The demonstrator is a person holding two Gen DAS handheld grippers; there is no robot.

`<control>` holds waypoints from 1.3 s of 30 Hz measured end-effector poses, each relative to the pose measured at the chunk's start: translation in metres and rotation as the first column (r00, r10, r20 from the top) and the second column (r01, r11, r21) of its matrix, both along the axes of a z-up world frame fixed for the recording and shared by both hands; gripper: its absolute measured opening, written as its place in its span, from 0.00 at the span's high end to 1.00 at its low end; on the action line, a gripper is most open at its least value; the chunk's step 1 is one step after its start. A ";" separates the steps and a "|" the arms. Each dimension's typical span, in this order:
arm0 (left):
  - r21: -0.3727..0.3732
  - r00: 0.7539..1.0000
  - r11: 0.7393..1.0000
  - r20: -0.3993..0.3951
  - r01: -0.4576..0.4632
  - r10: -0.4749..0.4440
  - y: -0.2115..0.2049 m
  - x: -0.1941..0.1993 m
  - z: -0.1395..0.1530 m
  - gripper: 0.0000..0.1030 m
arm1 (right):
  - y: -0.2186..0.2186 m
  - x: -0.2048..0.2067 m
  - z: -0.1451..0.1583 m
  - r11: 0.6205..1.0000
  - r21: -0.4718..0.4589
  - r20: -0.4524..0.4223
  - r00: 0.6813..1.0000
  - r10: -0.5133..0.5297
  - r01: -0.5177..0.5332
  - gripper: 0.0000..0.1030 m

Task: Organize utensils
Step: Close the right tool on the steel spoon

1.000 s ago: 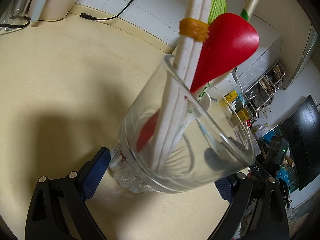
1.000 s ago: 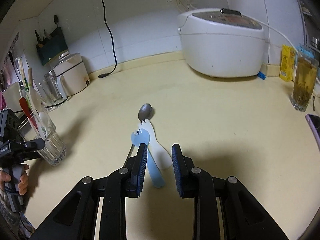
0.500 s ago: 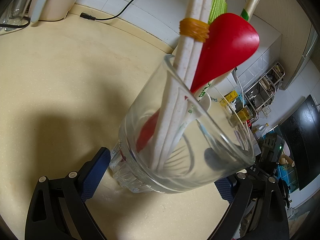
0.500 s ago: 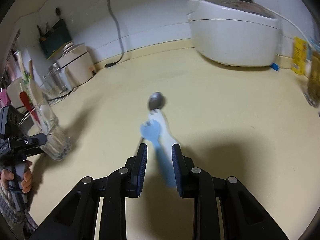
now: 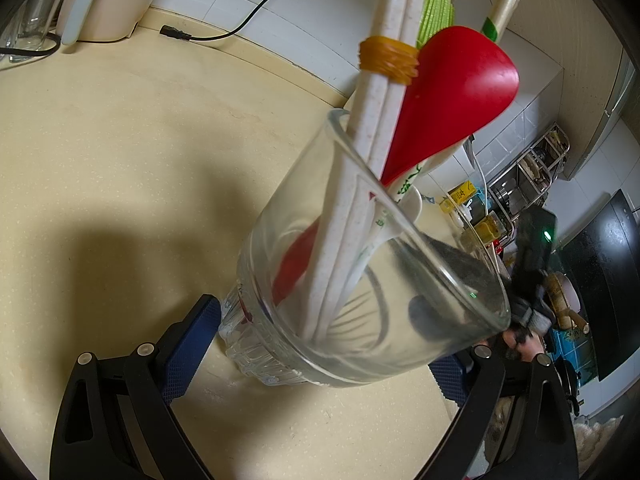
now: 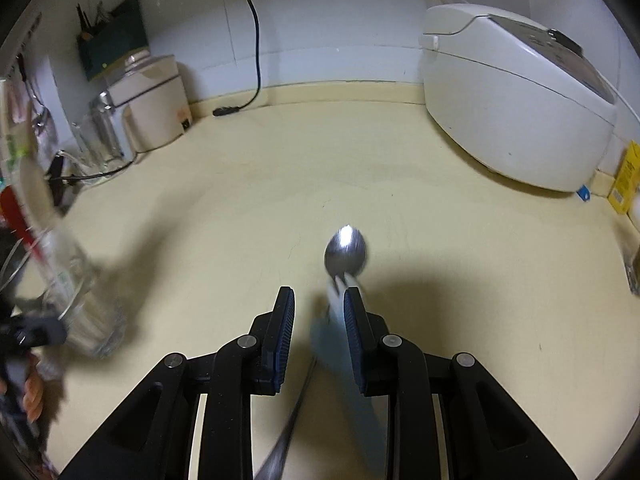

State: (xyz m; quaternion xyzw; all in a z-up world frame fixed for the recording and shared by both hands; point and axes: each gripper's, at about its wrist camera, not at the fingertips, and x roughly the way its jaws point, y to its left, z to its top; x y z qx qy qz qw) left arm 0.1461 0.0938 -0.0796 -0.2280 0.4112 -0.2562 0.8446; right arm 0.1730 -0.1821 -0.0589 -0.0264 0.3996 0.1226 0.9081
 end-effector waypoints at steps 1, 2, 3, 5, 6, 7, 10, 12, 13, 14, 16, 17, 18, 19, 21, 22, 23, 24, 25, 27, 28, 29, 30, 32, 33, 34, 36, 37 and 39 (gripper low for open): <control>0.000 1.000 1.000 0.000 0.000 0.000 0.000 0.000 0.000 0.06 | 0.003 0.007 -0.002 1.000 -0.013 -0.008 1.000 -0.005 0.005 0.75; 0.000 1.000 1.000 0.000 0.000 0.000 0.000 0.000 0.000 0.06 | 0.005 0.014 -0.003 1.000 -0.022 -0.017 1.000 -0.007 0.006 0.75; 0.000 1.000 1.000 0.000 0.000 0.000 0.000 0.000 0.000 0.06 | 0.007 0.020 -0.005 1.000 -0.030 -0.026 1.000 -0.008 0.007 0.75; 0.000 1.000 1.000 0.000 0.000 0.000 0.000 0.000 0.000 0.06 | 0.012 0.033 -0.010 0.997 -0.069 -0.051 0.998 -0.022 0.018 0.75; 0.000 1.000 1.000 0.000 0.000 0.000 0.000 0.000 0.000 0.06 | 0.014 0.038 -0.013 0.995 -0.096 -0.061 0.998 -0.029 0.023 0.75; 0.000 1.000 1.000 0.000 0.000 0.000 0.000 0.000 0.000 0.06 | 0.016 0.043 -0.015 0.992 -0.126 -0.065 0.997 -0.037 0.028 0.75; 0.000 1.000 1.000 0.000 0.000 0.000 0.000 0.000 0.000 0.06 | 0.018 0.052 -0.018 0.987 -0.155 -0.076 0.996 -0.052 0.040 0.73; 0.000 1.000 1.000 0.000 0.000 0.000 0.000 0.000 0.000 0.06 | 0.019 0.054 -0.018 0.987 -0.155 -0.075 0.996 -0.056 0.044 0.70; 0.000 1.000 1.000 0.000 0.000 0.000 0.000 0.000 0.000 0.06 | 0.019 0.055 -0.018 0.986 -0.160 -0.076 0.995 -0.059 0.046 0.70; 0.000 1.000 1.000 0.000 0.000 0.000 0.000 0.000 0.000 0.06 | 0.019 0.055 -0.019 0.986 -0.159 -0.076 0.995 -0.063 0.050 0.70; 0.000 1.000 1.000 0.000 0.000 0.000 0.000 0.000 0.000 0.06 | 0.017 0.051 -0.013 0.988 -0.137 -0.042 0.996 -0.077 0.071 0.70; 0.000 1.000 1.000 0.000 0.000 0.000 0.000 0.000 0.000 0.06 | 0.014 0.047 -0.008 0.990 -0.122 -0.014 0.997 -0.079 0.077 0.70; 0.000 1.000 1.000 0.000 0.000 0.000 0.000 0.000 0.000 0.06 | 0.013 0.044 -0.005 0.991 -0.109 0.005 0.997 -0.079 0.079 0.70; 0.000 1.000 1.000 0.000 0.000 0.000 0.000 0.000 0.000 0.06 | 0.012 0.044 -0.002 0.992 -0.100 0.011 0.997 -0.076 0.076 0.69; 0.000 1.000 1.000 0.000 0.000 0.000 0.000 0.000 0.000 0.06 | 0.011 0.048 -0.004 0.992 -0.106 -0.012 0.997 -0.073 0.071 0.69; 0.000 1.000 1.000 0.000 0.000 0.000 0.000 0.000 0.000 0.06 | 0.011 0.051 -0.007 0.991 -0.115 -0.027 0.997 -0.075 0.072 0.69; 0.000 1.000 1.000 0.000 0.000 0.000 0.000 0.000 0.000 0.06 | 0.011 0.053 -0.009 0.991 -0.115 -0.040 0.996 -0.074 0.069 0.69; 0.000 1.000 1.000 0.000 0.000 0.000 0.000 0.000 0.000 0.06 | 0.011 0.056 -0.012 0.992 -0.108 -0.057 0.996 -0.068 0.062 0.69; 0.000 1.000 1.000 0.000 0.000 0.000 0.000 0.000 0.000 0.06 | 0.011 0.059 -0.016 0.995 -0.091 -0.087 0.994 -0.058 0.050 0.69; 0.000 1.000 1.000 0.000 0.000 0.000 0.000 0.000 0.000 0.06 | 0.014 0.060 -0.018 0.996 -0.083 -0.076 0.996 -0.051 0.045 0.66; 0.000 1.000 1.000 0.000 0.000 0.000 0.000 0.000 0.000 0.06 | 0.017 0.062 -0.018 0.996 -0.081 -0.078 0.996 -0.043 0.037 0.66; 0.000 1.000 1.000 0.000 0.000 0.000 0.000 0.000 -0.001 0.06 | 0.019 0.063 -0.018 0.996 -0.082 -0.079 0.996 -0.038 0.031 0.65; 0.000 1.000 1.000 0.000 0.000 0.000 0.000 0.000 0.000 0.06 | 0.022 0.063 -0.018 0.995 -0.094 -0.074 0.997 -0.030 0.023 0.65; 0.000 1.000 1.000 0.000 0.000 0.000 0.000 0.000 0.000 0.06 | 0.027 0.063 -0.019 0.994 -0.112 -0.071 0.997 -0.015 0.007 0.65; 0.000 1.000 1.000 0.000 0.000 0.000 0.000 0.000 0.000 0.06 | 0.029 0.064 -0.020 0.994 -0.113 -0.071 0.997 0.000 -0.008 0.65; 0.000 1.000 1.000 0.000 0.000 0.000 0.000 0.000 0.000 0.06 | 0.032 0.063 -0.020 0.994 -0.109 -0.071 0.997 0.018 -0.026 0.65; 0.000 1.000 1.000 0.000 0.000 0.000 0.000 0.000 0.000 0.06 | 0.036 0.061 -0.020 0.994 -0.091 -0.076 0.995 0.060 -0.067 0.65; 0.000 1.000 1.000 0.000 0.000 0.000 0.000 0.000 0.000 0.06 | 0.038 0.060 -0.020 0.993 -0.081 -0.078 0.993 0.084 -0.090 0.66; 0.000 1.000 1.000 0.000 0.000 0.000 0.000 0.000 0.000 0.06 | 0.043 0.055 -0.020 0.988 -0.055 -0.084 0.987 0.138 -0.143 0.68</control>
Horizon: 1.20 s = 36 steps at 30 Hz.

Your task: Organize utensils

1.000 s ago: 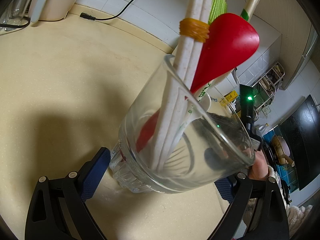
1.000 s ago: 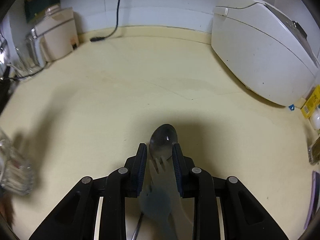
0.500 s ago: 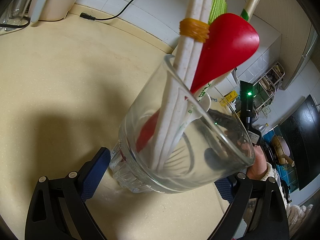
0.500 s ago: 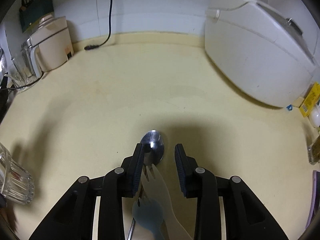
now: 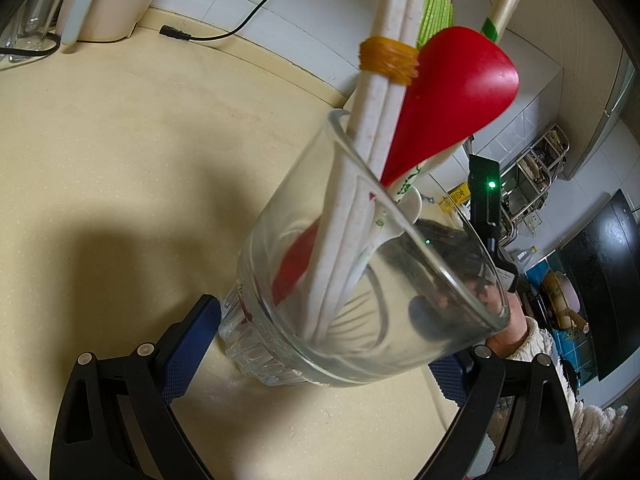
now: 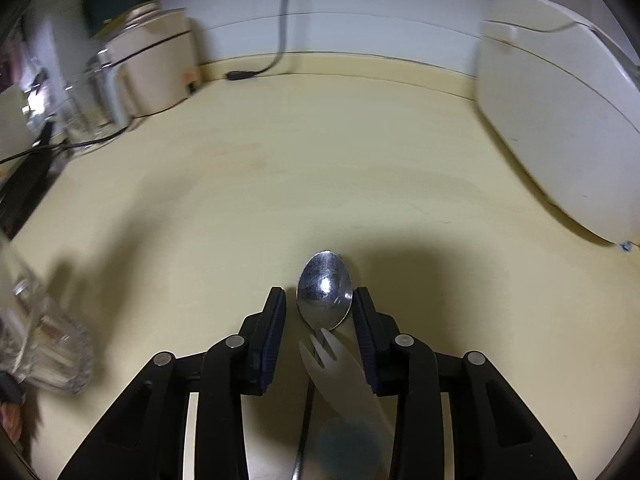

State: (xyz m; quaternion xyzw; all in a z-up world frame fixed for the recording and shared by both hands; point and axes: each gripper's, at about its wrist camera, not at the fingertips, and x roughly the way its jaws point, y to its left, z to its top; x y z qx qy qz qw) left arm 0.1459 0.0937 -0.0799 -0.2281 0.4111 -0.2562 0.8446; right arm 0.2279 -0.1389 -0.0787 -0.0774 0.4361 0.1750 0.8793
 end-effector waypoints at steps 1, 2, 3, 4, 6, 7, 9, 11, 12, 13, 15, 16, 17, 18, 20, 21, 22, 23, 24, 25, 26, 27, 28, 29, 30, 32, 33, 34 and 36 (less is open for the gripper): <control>0.000 1.000 1.000 0.000 0.000 0.000 0.000 0.000 0.000 0.06 | 0.002 -0.003 0.000 0.999 0.015 -0.006 1.000 0.031 -0.031 0.68; 0.000 1.000 1.000 0.000 0.000 0.000 0.000 0.000 0.000 0.06 | 0.004 -0.007 0.000 0.998 0.026 -0.010 0.998 0.056 -0.056 0.68; 0.000 1.000 1.000 0.000 0.000 0.000 0.000 0.000 0.000 0.06 | 0.007 -0.011 0.000 0.995 0.037 -0.014 0.996 0.089 -0.088 0.68; 0.000 1.000 1.000 0.000 0.000 0.000 0.000 0.000 0.000 0.06 | 0.012 -0.016 0.000 0.993 0.036 -0.015 0.993 0.117 -0.116 0.68; 0.000 1.000 1.000 0.000 0.000 0.000 0.000 0.000 0.000 0.06 | 0.020 -0.026 -0.001 0.987 0.014 -0.011 0.987 0.159 -0.158 0.68; 0.000 1.000 1.000 0.000 0.000 0.000 0.000 0.000 0.000 0.06 | 0.024 -0.033 -0.001 0.983 0.008 -0.010 0.983 0.184 -0.184 0.68; 0.000 1.000 1.000 0.000 0.000 0.000 0.000 0.000 0.000 0.06 | 0.032 -0.047 -0.002 0.972 0.001 -0.010 0.972 0.234 -0.234 0.68; 0.000 1.000 1.000 0.000 0.000 0.000 0.000 0.000 0.000 0.06 | 0.039 -0.054 -0.002 0.963 -0.014 -0.008 0.963 0.270 -0.270 0.68; 0.000 1.000 1.000 0.000 0.000 0.000 0.000 0.000 0.000 0.06 | 0.041 -0.060 -0.003 0.958 -0.026 -0.004 0.958 0.286 -0.286 0.68; 0.000 1.000 1.000 0.000 0.000 0.000 0.000 0.000 0.000 0.06 | 0.044 -0.066 -0.003 0.953 -0.042 0.000 0.954 0.299 -0.299 0.68; 0.000 1.000 1.000 0.000 0.000 0.000 0.000 0.000 0.000 0.06 | 0.046 -0.075 -0.003 0.949 -0.047 0.001 0.950 0.313 -0.313 0.68; 0.000 1.000 1.000 0.000 0.000 0.000 0.000 0.000 0.001 0.06 | 0.046 -0.078 -0.003 0.948 -0.044 0.000 0.949 0.317 -0.316 0.68; 0.000 1.000 1.000 0.000 0.000 0.000 0.000 0.000 0.001 0.06 | 0.046 -0.083 -0.003 0.947 -0.048 0.003 0.948 0.318 -0.317 0.68; 0.000 1.000 1.000 0.000 0.000 0.000 0.000 0.000 0.000 0.06 | 0.045 -0.086 -0.003 0.947 -0.049 0.003 0.948 0.318 -0.318 0.68; 0.000 1.000 1.000 0.000 0.000 0.000 0.000 0.000 0.000 0.06 | 0.044 -0.093 -0.003 0.945 -0.047 0.003 0.946 0.324 -0.324 0.68; 0.000 1.000 1.000 0.000 0.000 0.000 0.000 0.000 0.001 0.06 | 0.043 -0.097 -0.003 0.943 -0.049 0.004 0.944 0.330 -0.329 0.68; 0.000 1.000 1.000 0.000 0.000 0.000 0.000 0.000 0.000 0.06 | 0.043 -0.100 -0.003 0.941 -0.047 0.003 0.942 0.335 -0.335 0.68; 0.000 1.000 1.000 0.000 0.000 0.000 0.000 0.000 0.000 0.06 | 0.042 -0.104 -0.003 0.939 -0.046 0.003 0.940 0.340 -0.340 0.68; 0.000 1.000 1.000 0.000 0.000 0.000 0.000 0.000 0.000 0.06 | 0.042 -0.107 -0.002 0.938 -0.046 0.003 0.939 0.344 -0.343 0.68; 0.000 1.000 1.000 0.000 0.000 0.000 0.000 0.000 0.000 0.06 | 0.041 -0.109 -0.002 0.938 -0.048 0.005 0.939 0.344 -0.343 0.68; 0.000 1.000 1.000 0.000 0.000 0.000 0.000 0.000 0.000 0.06 | 0.041 -0.110 -0.002 0.939 -0.050 0.006 0.940 0.342 -0.341 0.68; 0.000 1.000 1.000 0.000 0.000 0.000 0.000 0.000 0.000 0.06 | 0.041 -0.108 -0.002 0.939 -0.051 0.006 0.940 0.341 -0.341 0.68; 0.000 1.000 1.000 0.000 0.000 0.000 0.000 0.000 0.000 0.06 | 0.042 -0.107 -0.002 0.939 -0.051 0.006 0.940 0.341 -0.340 0.68; 0.000 1.000 1.000 0.000 0.000 0.000 0.000 0.000 0.000 0.06 | 0.043 -0.105 -0.002 0.939 -0.051 0.006 0.941 0.340 -0.339 0.68; 0.000 1.000 1.000 0.000 0.000 0.000 0.000 0.000 0.000 0.06 | 0.043 -0.106 -0.003 0.940 -0.051 0.006 0.941 0.339 -0.338 0.68; 0.000 1.000 1.000 0.000 0.000 0.000 0.000 0.000 0.000 0.06 | 0.045 -0.100 -0.004 0.941 -0.054 0.006 0.942 0.336 -0.335 0.68; 0.000 1.000 1.000 0.000 0.000 0.000 0.000 0.000 0.000 0.06 | 0.045 -0.102 -0.004 0.942 -0.055 0.007 0.943 0.333 -0.332 0.68; 0.000 1.000 1.000 0.000 0.000 0.000 0.000 0.000 0.000 0.06 | 0.045 -0.101 -0.004 0.943 -0.052 0.005 0.944 0.329 -0.328 0.68; 0.000 1.000 1.000 0.000 0.000 0.000 0.000 0.000 0.000 0.06 | 0.044 -0.101 -0.004 0.946 -0.047 0.003 0.947 0.320 -0.320 0.68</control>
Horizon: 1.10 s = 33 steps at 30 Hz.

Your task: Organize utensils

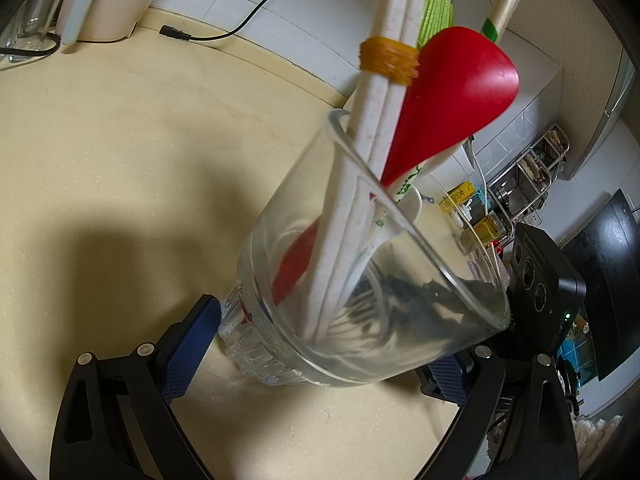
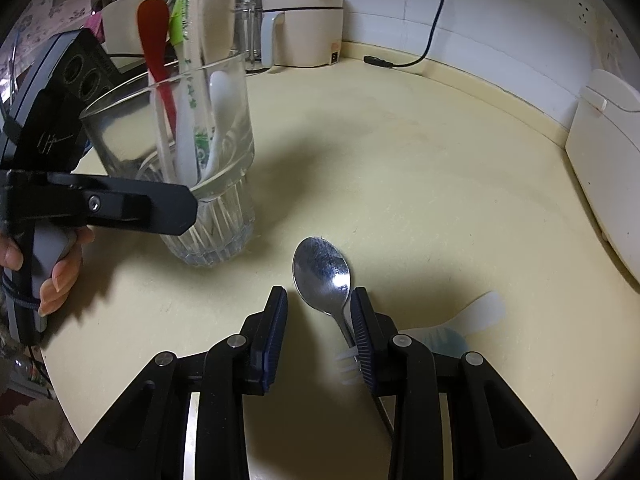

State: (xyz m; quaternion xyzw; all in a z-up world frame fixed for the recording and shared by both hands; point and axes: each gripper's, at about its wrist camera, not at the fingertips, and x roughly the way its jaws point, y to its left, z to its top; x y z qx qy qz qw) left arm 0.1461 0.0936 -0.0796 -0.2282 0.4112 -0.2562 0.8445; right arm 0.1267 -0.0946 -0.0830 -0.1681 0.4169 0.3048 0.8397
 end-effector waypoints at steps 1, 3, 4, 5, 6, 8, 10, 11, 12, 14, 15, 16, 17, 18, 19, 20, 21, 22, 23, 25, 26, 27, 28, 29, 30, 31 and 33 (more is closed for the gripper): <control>0.000 1.000 1.000 0.000 0.000 0.000 0.000 0.000 0.000 0.06 | 0.000 -0.001 0.000 1.000 -0.002 0.002 1.000 -0.003 0.003 0.68; 0.000 1.000 1.000 0.000 0.000 0.000 0.000 0.000 0.000 0.06 | 0.000 -0.002 0.000 1.000 -0.006 0.005 1.000 -0.011 0.011 0.68; 0.000 1.000 1.000 0.000 0.000 0.000 0.000 0.000 0.000 0.06 | 0.000 -0.003 0.000 1.000 -0.007 0.006 1.000 -0.016 0.016 0.68; 0.000 1.000 1.000 0.000 0.000 0.000 0.000 0.000 0.000 0.06 | 0.000 -0.004 0.000 1.000 -0.008 0.008 1.000 -0.021 0.021 0.68; 0.000 1.000 1.000 0.000 0.000 0.000 0.000 0.000 0.000 0.06 | 0.000 -0.006 0.000 1.000 -0.009 0.009 1.000 -0.025 0.025 0.68; 0.000 1.000 1.000 0.000 0.000 0.000 0.000 0.000 0.000 0.06 | 0.000 -0.008 0.000 1.000 -0.006 0.007 1.000 -0.026 0.026 0.68; 0.000 1.000 1.000 0.000 0.000 0.000 0.000 0.000 0.000 0.06 | 0.000 -0.012 0.000 1.000 -0.005 0.007 1.000 -0.023 0.023 0.68; 0.000 1.000 1.000 0.000 0.000 0.000 0.000 0.000 0.000 0.06 | -0.001 -0.013 0.000 1.000 -0.005 0.006 1.000 -0.022 0.022 0.68; 0.000 1.000 1.000 0.000 0.000 0.000 0.000 0.000 0.000 0.06 | -0.001 -0.014 0.001 1.000 -0.005 0.006 1.000 -0.021 0.021 0.68; 0.000 1.000 1.000 0.000 0.000 0.000 0.000 0.000 0.000 0.06 | -0.001 -0.016 0.001 1.000 -0.005 0.007 1.000 -0.022 0.022 0.68; 0.000 1.000 1.000 0.000 0.000 0.000 0.000 0.000 0.000 0.06 | -0.001 -0.014 0.000 1.000 -0.005 0.007 1.000 -0.021 0.022 0.68; 0.000 1.000 1.000 0.000 0.000 0.000 0.000 0.000 0.000 0.06 | -0.001 -0.016 0.001 1.000 -0.005 0.007 1.000 -0.021 0.021 0.68; 0.000 1.000 1.000 0.000 0.000 0.000 0.000 0.000 0.000 0.06 | -0.001 -0.014 0.000 1.000 -0.005 0.007 1.000 -0.021 0.021 0.68; 0.000 1.000 1.000 0.000 0.000 0.000 0.000 0.000 0.000 0.06 | -0.001 -0.014 0.000 1.000 -0.004 0.007 1.000 -0.021 0.021 0.68; 0.000 1.000 1.000 0.000 0.000 0.000 0.000 0.000 0.000 0.06 | -0.001 -0.017 0.000 1.000 -0.001 0.007 1.000 -0.021 0.021 0.68; 0.000 1.000 1.000 0.000 0.000 0.000 0.000 0.000 0.000 0.06 | -0.002 -0.019 0.000 1.000 0.004 0.010 1.000 -0.024 0.024 0.68; 0.000 1.000 1.000 0.000 0.000 0.000 0.000 0.000 0.000 0.06 | -0.004 -0.022 -0.001 0.999 0.013 0.017 0.999 -0.030 0.029 0.68; 0.000 1.000 1.000 0.000 0.000 0.000 0.000 0.000 0.000 0.06 | -0.004 -0.024 -0.002 0.999 0.019 0.023 0.999 -0.032 0.032 0.68; 0.000 1.000 1.000 0.000 0.001 -0.001 0.000 0.000 0.000 0.06 | -0.005 -0.028 -0.002 0.999 0.025 0.028 0.999 -0.033 0.032 0.68; 0.000 1.000 1.000 0.000 0.001 -0.001 0.000 0.000 0.000 0.06 | -0.008 -0.032 -0.002 0.999 0.039 0.016 0.999 -0.030 0.029 0.68; 0.000 1.000 1.000 0.000 0.000 0.000 0.000 0.000 0.000 0.06 | -0.011 -0.033 -0.002 0.998 0.050 0.005 0.999 -0.037 0.037 0.68; 0.000 1.000 1.000 0.000 0.000 0.000 0.000 0.000 0.000 0.06 | -0.015 -0.033 -0.001 0.996 0.067 -0.008 0.998 -0.054 0.055 0.68; 0.000 1.000 1.000 0.000 0.000 0.000 0.000 0.000 0.000 0.06 | -0.021 -0.033 0.001 0.994 0.081 -0.013 0.997 -0.072 0.073 0.68; 0.000 1.000 1.000 0.000 0.000 0.000 0.000 0.000 0.000 0.06 | -0.031 -0.033 0.004 0.989 0.100 -0.010 0.994 -0.109 0.109 0.68; 0.000 1.000 1.000 0.000 0.000 0.000 0.000 0.000 0.000 0.06 | -0.040 -0.034 0.007 0.983 0.117 -0.005 0.990 -0.139 0.138 0.68; 0.000 1.000 1.000 0.000 0.000 0.000 0.000 0.000 0.000 0.06 | -0.054 -0.034 0.011 0.972 0.149 -0.008 0.983 -0.181 0.180 0.68; 0.000 1.000 1.000 0.000 0.000 0.000 0.000 0.000 0.000 0.06 | -0.085 -0.033 0.018 0.935 0.238 -0.037 0.964 -0.262 0.263 0.68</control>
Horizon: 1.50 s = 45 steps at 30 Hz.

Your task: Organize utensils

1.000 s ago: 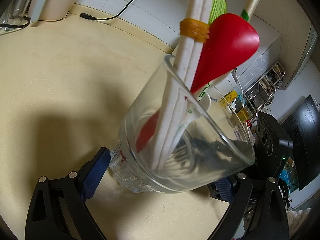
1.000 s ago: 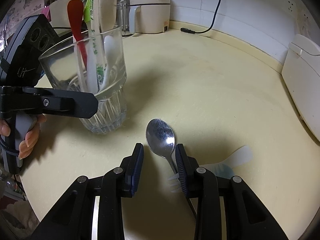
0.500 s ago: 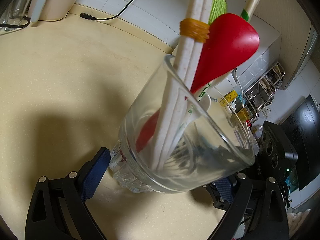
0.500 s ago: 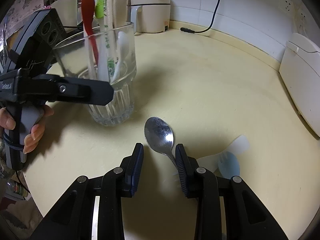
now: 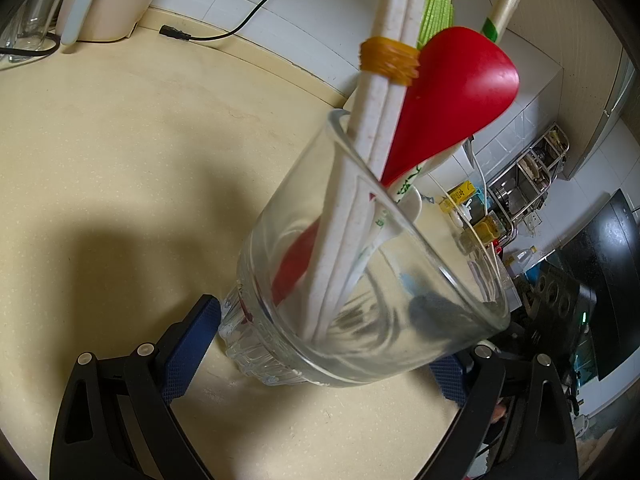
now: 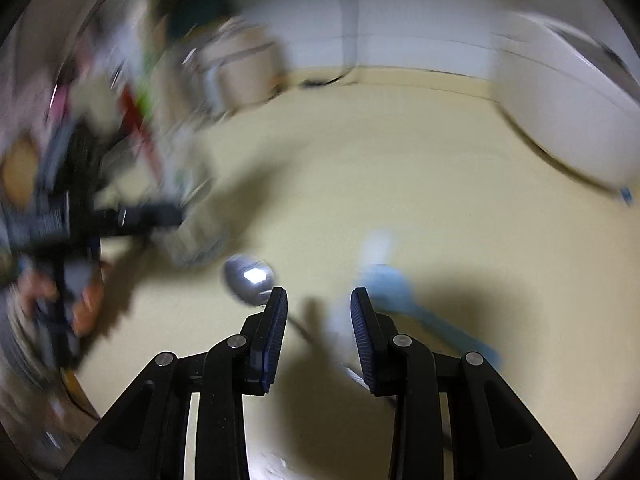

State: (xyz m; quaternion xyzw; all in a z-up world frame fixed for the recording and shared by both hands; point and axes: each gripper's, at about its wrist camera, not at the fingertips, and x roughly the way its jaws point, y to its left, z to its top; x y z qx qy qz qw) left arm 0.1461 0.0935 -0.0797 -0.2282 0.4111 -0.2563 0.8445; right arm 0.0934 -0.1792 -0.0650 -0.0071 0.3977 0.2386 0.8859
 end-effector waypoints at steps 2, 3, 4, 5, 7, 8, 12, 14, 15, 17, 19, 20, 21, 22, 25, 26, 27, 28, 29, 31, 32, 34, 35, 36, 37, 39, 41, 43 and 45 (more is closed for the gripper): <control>0.000 1.000 1.000 0.000 0.000 0.000 0.000 0.000 0.000 0.06 | -0.040 0.001 0.007 0.988 0.107 -0.018 0.994 -0.110 0.111 0.68; 0.000 1.000 1.000 0.000 0.000 0.000 0.000 0.000 0.000 0.06 | -0.055 0.001 0.009 0.979 0.134 -0.021 0.988 -0.153 0.155 0.68; 0.000 1.000 1.000 0.000 0.000 0.000 0.000 0.000 0.000 0.06 | -0.072 0.002 0.011 0.966 0.158 -0.021 0.978 -0.206 0.207 0.68; 0.000 1.000 1.000 0.000 0.000 0.000 0.000 0.000 0.000 0.06 | -0.089 0.001 0.014 0.949 0.173 -0.020 0.965 -0.262 0.262 0.68; 0.000 1.000 1.000 0.000 0.000 0.000 0.000 0.000 0.000 0.06 | -0.118 -0.003 0.018 0.917 0.199 -0.024 0.937 -0.348 0.345 0.68; 0.000 1.000 1.000 0.000 0.000 0.000 0.000 0.000 0.000 0.06 | -0.126 -0.003 0.018 0.908 0.211 -0.031 0.931 -0.364 0.362 0.68; 0.000 1.000 1.000 0.000 0.000 0.000 0.000 0.000 0.000 0.06 | -0.128 -0.009 0.010 0.914 0.209 -0.054 0.938 -0.343 0.347 0.68; 0.000 1.000 1.000 0.000 0.000 0.000 0.000 0.000 0.000 0.06 | -0.111 -0.008 0.007 0.937 0.208 -0.062 0.960 -0.273 0.280 0.68; 0.000 1.000 1.000 0.000 0.000 0.000 0.000 0.000 0.000 0.06 | -0.099 -0.009 0.005 0.948 0.215 -0.067 0.972 -0.227 0.236 0.68; 0.000 1.000 1.000 0.000 0.000 0.000 0.000 0.000 0.000 0.06 | -0.065 -0.006 0.003 0.961 0.244 -0.093 0.990 -0.109 0.129 0.68; 0.000 1.000 1.000 0.000 0.000 0.000 0.000 0.000 0.000 0.06 | -0.039 -0.001 0.000 0.958 0.283 -0.117 0.993 -0.016 0.049 0.68; 0.000 1.000 1.000 0.000 0.000 0.000 0.000 0.000 0.000 0.06 | -0.026 0.004 -0.003 0.953 0.304 -0.140 0.990 0.024 0.020 0.68; 0.000 1.000 1.000 0.000 0.000 0.000 0.000 0.000 0.000 0.06 | -0.018 0.007 -0.005 0.949 0.314 -0.159 0.986 0.042 0.011 0.68; 0.000 1.000 1.000 0.000 0.000 0.000 0.000 0.000 0.000 0.06 | -0.010 0.010 -0.008 0.948 0.318 -0.182 0.982 0.055 0.006 0.68; 0.000 1.000 1.000 0.000 0.000 0.000 0.000 0.000 0.000 0.06 | 0.004 0.019 -0.016 0.957 0.290 -0.226 0.973 0.054 0.014 0.68; 0.000 1.000 1.000 0.000 0.000 0.000 0.000 0.000 0.000 0.06 | 0.004 0.022 -0.019 0.961 0.274 -0.245 0.969 0.035 0.034 0.68; 0.000 1.000 1.000 0.000 0.000 0.000 0.000 0.000 0.000 0.06 | 0.000 0.024 -0.022 0.963 0.264 -0.263 0.965 0.012 0.059 0.69; 0.000 1.000 1.000 0.000 0.000 0.000 0.000 0.000 0.000 0.06 | -0.008 0.025 -0.022 0.959 0.273 -0.270 0.963 -0.003 0.080 0.70; 0.000 1.000 1.000 0.000 0.000 0.000 0.000 0.000 0.000 0.06 | -0.014 0.026 -0.021 0.957 0.273 -0.272 0.962 -0.022 0.099 0.70; 0.000 1.000 1.000 0.000 0.000 0.000 0.000 0.000 0.000 0.06 | -0.024 0.029 -0.018 0.957 0.254 -0.258 0.964 -0.069 0.136 0.70; 0.000 1.000 1.000 0.000 0.000 0.000 0.000 0.000 0.000 0.06 | -0.028 0.030 -0.016 0.960 0.238 -0.244 0.965 -0.090 0.150 0.70; 0.000 1.000 1.000 0.000 0.000 0.000 0.000 0.000 0.000 0.06 | -0.036 0.033 -0.013 0.966 0.198 -0.219 0.968 -0.124 0.169 0.70; 0.000 1.000 1.000 0.000 0.000 0.000 0.000 0.000 0.000 0.06 | -0.040 0.035 -0.014 0.969 0.170 -0.206 0.968 -0.144 0.180 0.70; 0.000 1.000 1.000 0.000 0.000 0.000 0.000 0.000 0.000 0.06 | -0.042 0.038 -0.015 0.971 0.129 -0.192 0.966 -0.174 0.201 0.70; 0.000 1.000 1.000 0.000 0.000 0.000 0.000 0.000 0.000 0.06 | -0.045 0.039 -0.014 0.971 0.111 -0.174 0.966 -0.191 0.212 0.70; 0.000 1.000 1.000 0.000 0.000 0.000 0.000 0.000 0.000 0.06 | -0.046 0.038 -0.010 0.970 0.058 -0.140 0.964 -0.226 0.236 0.70; 0.000 1.000 1.000 0.000 0.000 0.000 0.000 0.000 0.000 0.06 | -0.040 0.032 -0.004 0.980 0.066 -0.105 0.978 -0.183 0.190 0.68; 0.000 1.000 1.000 0.000 0.000 0.000 0.000 0.000 0.000 0.06 | -0.023 0.023 0.001 0.994 0.074 -0.076 0.994 -0.075 0.081 0.68; 0.000 1.000 1.000 0.000 0.000 0.000 0.000 0.000 0.000 0.06 | -0.008 0.014 0.002 0.999 0.040 -0.049 0.999 -0.009 0.011 0.68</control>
